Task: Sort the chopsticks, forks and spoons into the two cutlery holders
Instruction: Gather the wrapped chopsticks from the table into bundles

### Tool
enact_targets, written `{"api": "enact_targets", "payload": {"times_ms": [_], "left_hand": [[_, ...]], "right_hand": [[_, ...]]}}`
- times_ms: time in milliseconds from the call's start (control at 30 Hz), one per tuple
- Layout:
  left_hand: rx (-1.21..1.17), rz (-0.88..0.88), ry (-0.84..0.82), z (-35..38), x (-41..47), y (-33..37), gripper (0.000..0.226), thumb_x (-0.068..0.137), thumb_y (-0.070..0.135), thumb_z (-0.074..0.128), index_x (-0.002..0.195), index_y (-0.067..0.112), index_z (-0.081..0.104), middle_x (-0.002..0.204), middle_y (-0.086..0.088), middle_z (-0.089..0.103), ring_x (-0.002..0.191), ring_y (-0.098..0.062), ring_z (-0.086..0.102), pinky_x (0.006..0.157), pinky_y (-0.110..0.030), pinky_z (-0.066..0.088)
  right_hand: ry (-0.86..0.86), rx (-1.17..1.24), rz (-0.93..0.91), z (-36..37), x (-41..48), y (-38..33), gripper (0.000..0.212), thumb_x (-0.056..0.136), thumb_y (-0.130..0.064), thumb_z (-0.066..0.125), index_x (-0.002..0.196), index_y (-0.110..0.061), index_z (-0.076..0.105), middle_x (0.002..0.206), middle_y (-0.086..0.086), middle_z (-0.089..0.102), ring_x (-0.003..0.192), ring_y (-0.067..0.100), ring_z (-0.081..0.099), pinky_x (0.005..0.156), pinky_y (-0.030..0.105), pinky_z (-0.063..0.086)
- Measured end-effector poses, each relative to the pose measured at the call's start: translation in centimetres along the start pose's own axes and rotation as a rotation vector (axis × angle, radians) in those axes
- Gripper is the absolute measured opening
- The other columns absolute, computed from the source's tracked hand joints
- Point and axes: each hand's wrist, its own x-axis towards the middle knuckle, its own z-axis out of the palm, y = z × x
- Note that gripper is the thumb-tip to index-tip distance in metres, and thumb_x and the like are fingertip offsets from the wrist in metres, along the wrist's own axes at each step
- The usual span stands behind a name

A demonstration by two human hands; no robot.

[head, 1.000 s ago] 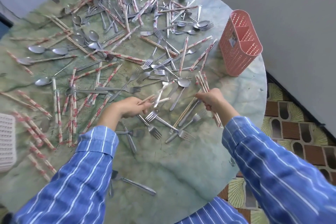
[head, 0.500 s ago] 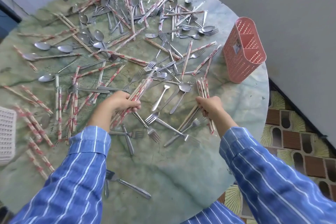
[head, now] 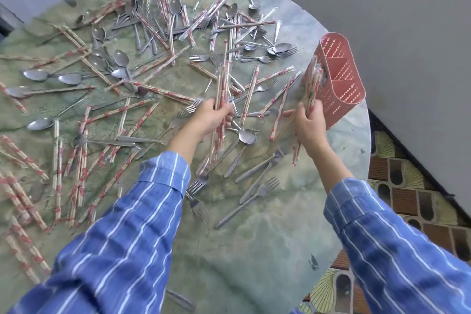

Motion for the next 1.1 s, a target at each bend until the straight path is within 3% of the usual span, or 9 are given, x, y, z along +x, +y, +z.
{"api": "enact_targets", "payload": {"times_ms": [100, 167, 233, 333, 467, 633, 833, 1033, 1100], "left_hand": [[-0.016, 0.027, 0.004, 2.0, 2.6, 1.0, 0.004, 0.091, 0.009, 0.062, 0.094, 0.005, 0.061, 0.08, -0.007, 0.066, 0.069, -0.018, 0.063, 0.067, -0.029, 0.058], [0.01, 0.018, 0.032, 3.3, 4.6, 1.2, 0.007, 0.089, 0.009, 0.066, 0.094, 0.005, 0.062, 0.078, -0.009, 0.066, 0.066, -0.02, 0.063, 0.071, -0.038, 0.059], [0.145, 0.021, 0.105, 4.4, 6.7, 1.2, 0.01, 0.084, 0.018, 0.071, 0.088, 0.012, 0.063, 0.082, -0.009, 0.069, 0.073, -0.025, 0.066, 0.079, -0.043, 0.058], [0.444, 0.061, 0.211, 5.6, 8.5, 1.4, 0.027, 0.079, 0.029, 0.075, 0.095, 0.008, 0.067, 0.099, -0.011, 0.07, 0.094, -0.027, 0.065, 0.081, -0.032, 0.05], [0.623, 0.108, 0.273, 6.8, 9.9, 1.7, 0.041, 0.08, 0.029, 0.075, 0.104, -0.001, 0.062, 0.109, -0.019, 0.066, 0.104, -0.033, 0.059, 0.082, -0.033, 0.041], [0.75, 0.075, 0.269, 7.3, 10.8, 1.2, 0.041, 0.081, 0.024, 0.075, 0.108, -0.002, 0.059, 0.112, -0.021, 0.063, 0.106, -0.034, 0.059, 0.083, -0.034, 0.045], [0.617, 0.065, 0.201, 6.7, 11.0, 1.8, 0.025, 0.079, 0.025, 0.067, 0.093, 0.005, 0.07, 0.085, -0.011, 0.066, 0.092, -0.031, 0.061, 0.067, -0.028, 0.038], [0.498, 0.017, -0.022, 5.8, 11.9, 2.9, 0.023, 0.086, 0.032, 0.069, 0.098, 0.012, 0.07, 0.083, -0.005, 0.07, 0.071, -0.016, 0.062, 0.068, -0.024, 0.047], [0.418, 0.002, -0.06, 6.2, 12.2, 3.0, 0.017, 0.09, 0.021, 0.063, 0.101, 0.009, 0.065, 0.077, 0.0, 0.069, 0.059, -0.008, 0.063, 0.056, -0.015, 0.049]], "right_hand": [[0.022, 0.038, -0.096, -0.1, 1.0, -0.4, 0.009, 0.098, -0.028, 0.042, 0.092, -0.025, 0.037, 0.075, 0.001, 0.073, 0.065, 0.02, 0.062, 0.068, 0.042, 0.047], [0.032, 0.087, -0.14, -0.3, 1.6, -1.0, 0.007, 0.101, -0.025, 0.041, 0.099, -0.018, 0.038, 0.071, -0.003, 0.068, 0.071, 0.021, 0.066, 0.07, 0.038, 0.05], [0.036, 0.183, -0.147, -0.3, 2.3, -1.7, 0.005, 0.102, -0.021, 0.039, 0.104, -0.017, 0.039, 0.07, -0.005, 0.06, 0.066, 0.014, 0.061, 0.065, 0.034, 0.049], [-0.008, 0.256, -0.099, -0.1, 3.6, -2.5, 0.003, 0.103, -0.019, 0.039, 0.101, -0.018, 0.041, 0.071, -0.002, 0.047, 0.053, 0.007, 0.05, 0.056, 0.028, 0.048], [-0.121, 0.087, 0.03, 1.2, 5.2, -2.0, 0.016, 0.102, -0.028, 0.044, 0.091, -0.016, 0.046, 0.069, 0.003, 0.046, 0.049, 0.013, 0.046, 0.048, 0.03, 0.043], [-0.148, -0.21, 0.274, 2.2, 6.7, -1.0, 0.024, 0.098, -0.029, 0.05, 0.1, -0.006, 0.057, 0.071, 0.007, 0.056, 0.054, 0.018, 0.053, 0.044, 0.024, 0.04], [-0.162, -0.405, 0.352, 3.1, 7.6, 0.8, 0.035, 0.085, -0.036, 0.07, 0.075, -0.006, 0.055, 0.061, 0.005, 0.053, 0.051, 0.017, 0.049, 0.045, 0.027, 0.038], [-0.096, -0.246, 0.397, 3.2, 7.4, 1.3, 0.023, 0.074, -0.026, 0.073, 0.07, -0.007, 0.061, 0.057, 0.006, 0.058, 0.05, 0.024, 0.057, 0.051, 0.03, 0.047], [-0.08, -0.16, 0.411, 2.9, 7.1, 1.4, 0.023, 0.075, -0.027, 0.07, 0.064, -0.011, 0.058, 0.053, 0.005, 0.055, 0.047, 0.023, 0.054, 0.051, 0.031, 0.044]]}}
